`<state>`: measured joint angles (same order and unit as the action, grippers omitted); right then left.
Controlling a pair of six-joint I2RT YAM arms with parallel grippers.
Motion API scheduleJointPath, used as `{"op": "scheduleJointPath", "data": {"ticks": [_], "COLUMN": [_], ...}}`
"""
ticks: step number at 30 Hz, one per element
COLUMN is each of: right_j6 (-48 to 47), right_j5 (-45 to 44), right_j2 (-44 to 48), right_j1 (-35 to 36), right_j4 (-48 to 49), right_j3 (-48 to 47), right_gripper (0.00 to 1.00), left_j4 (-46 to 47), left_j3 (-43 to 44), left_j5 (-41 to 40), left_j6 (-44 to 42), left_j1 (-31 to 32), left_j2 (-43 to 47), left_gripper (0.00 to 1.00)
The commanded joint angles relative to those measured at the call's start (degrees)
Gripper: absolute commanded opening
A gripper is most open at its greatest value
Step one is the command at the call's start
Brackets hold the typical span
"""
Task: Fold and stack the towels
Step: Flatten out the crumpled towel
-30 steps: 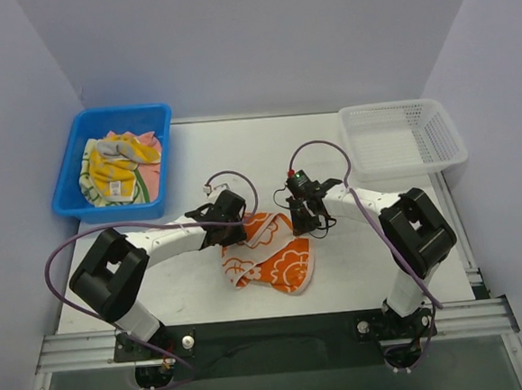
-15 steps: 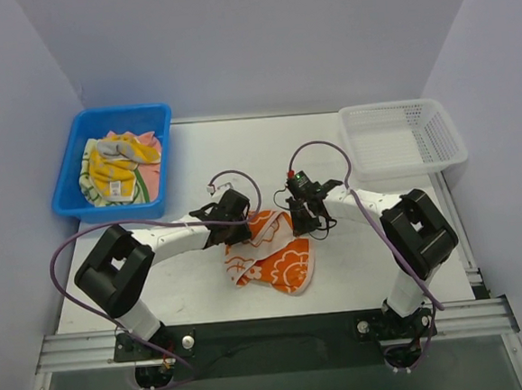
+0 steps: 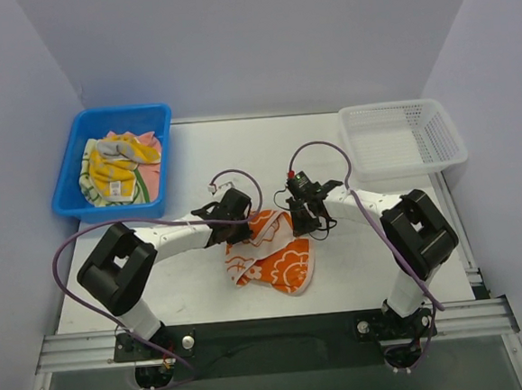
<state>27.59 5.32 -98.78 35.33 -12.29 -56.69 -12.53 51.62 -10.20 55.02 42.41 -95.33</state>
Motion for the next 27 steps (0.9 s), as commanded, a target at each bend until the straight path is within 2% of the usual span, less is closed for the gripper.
{"op": "scheduleJointPath", "data": {"ticks": [1, 7, 12, 19, 23, 27], "right_j6": [-0.4, -1.8, -9.5, -21.6, -28.8, -34.9], "right_j5": [-1.9, -4.3, -12.8, -23.8, -26.1, -24.6], "right_j2": [2.8, 5.4, 10.4, 18.3, 21.6, 24.8], "right_j1": [0.4, 0.2, 0.1, 0.1, 0.3, 0.2], "right_j4": [-0.8, -1.5, -5.1, -6.4, -6.4, -6.5], "right_j3": [0.5, 0.4, -3.9, -13.5, -21.8, -29.0], "right_gripper": [0.00, 0.00, 0.00, 0.00, 0.00, 0.00], "left_j4": [1.7, -3.5, -9.1, -15.1, -16.2, -16.3], "left_j3": [2.8, 6.2, 12.4, 25.8, 35.3, 42.3], "left_j5": [-0.5, -5.2, -7.5, -4.2, -1.0, 1.5], "left_j6": [-0.6, -5.9, -11.6, -19.2, -23.3, -24.4], "left_j1": [0.6, -0.2, -3.2, -8.7, -9.6, -9.7], "left_j2": [-0.1, 4.2, 10.3, 14.6, 16.7, 18.8], "left_gripper": [0.01, 0.00, 0.00, 0.00, 0.00, 0.00]}}
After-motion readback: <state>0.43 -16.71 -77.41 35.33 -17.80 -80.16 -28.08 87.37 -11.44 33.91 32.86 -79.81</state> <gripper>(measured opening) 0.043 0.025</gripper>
